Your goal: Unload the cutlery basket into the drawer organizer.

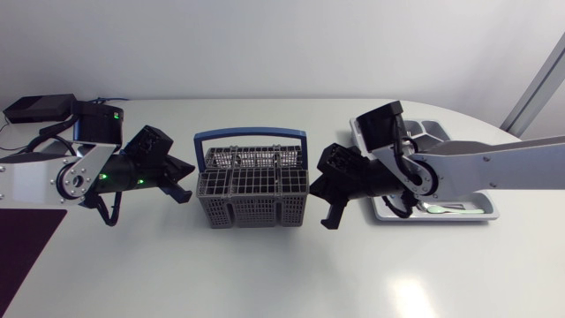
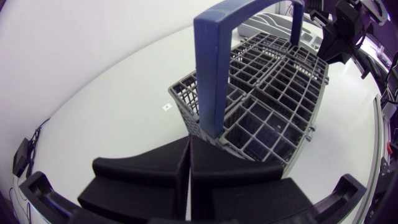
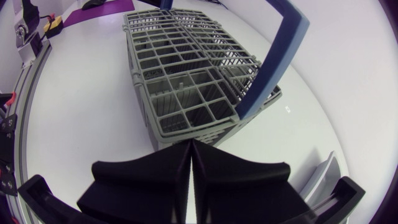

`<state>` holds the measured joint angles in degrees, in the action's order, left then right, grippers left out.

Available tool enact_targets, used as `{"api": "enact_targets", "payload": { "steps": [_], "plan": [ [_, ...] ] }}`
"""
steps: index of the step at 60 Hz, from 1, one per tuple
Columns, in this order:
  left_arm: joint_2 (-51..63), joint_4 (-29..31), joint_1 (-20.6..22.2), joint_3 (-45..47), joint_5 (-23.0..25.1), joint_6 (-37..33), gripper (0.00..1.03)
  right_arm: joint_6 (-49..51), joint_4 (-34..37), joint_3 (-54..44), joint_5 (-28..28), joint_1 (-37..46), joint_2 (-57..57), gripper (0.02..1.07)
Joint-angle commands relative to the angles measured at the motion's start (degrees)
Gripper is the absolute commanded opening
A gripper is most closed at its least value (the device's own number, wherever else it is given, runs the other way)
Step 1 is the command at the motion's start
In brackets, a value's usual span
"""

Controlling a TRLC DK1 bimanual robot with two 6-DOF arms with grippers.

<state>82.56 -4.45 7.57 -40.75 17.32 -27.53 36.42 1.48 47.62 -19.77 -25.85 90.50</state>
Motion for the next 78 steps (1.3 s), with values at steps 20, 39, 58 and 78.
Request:
{"api": "enact_targets", "payload": {
  "steps": [20, 39, 58, 78],
  "plan": [
    [-0.7, 0.0, -1.1, 0.5, 0.4, -1.2, 0.03, 0.1, -0.2, -2.3, 3.7, 1.0, -1.4, 0.08],
    [-10.3, 1.0, -5.6, 4.6, 2.0, -0.9, 0.04, -0.7, -0.2, -6.7, 7.8, 7.5, -12.3, 0.08],
    [-21.5, 1.2, -8.1, 8.8, 2.1, 1.9, 0.49, -3.2, -1.2, -11.4, 11.0, 13.5, -26.2, 0.83],
    [-28.6, 2.1, -9.9, 10.1, 1.8, 9.1, 1.00, -6.9, -4.1, -16.4, 14.6, 19.1, -38.6, 1.03]
  ]
}}
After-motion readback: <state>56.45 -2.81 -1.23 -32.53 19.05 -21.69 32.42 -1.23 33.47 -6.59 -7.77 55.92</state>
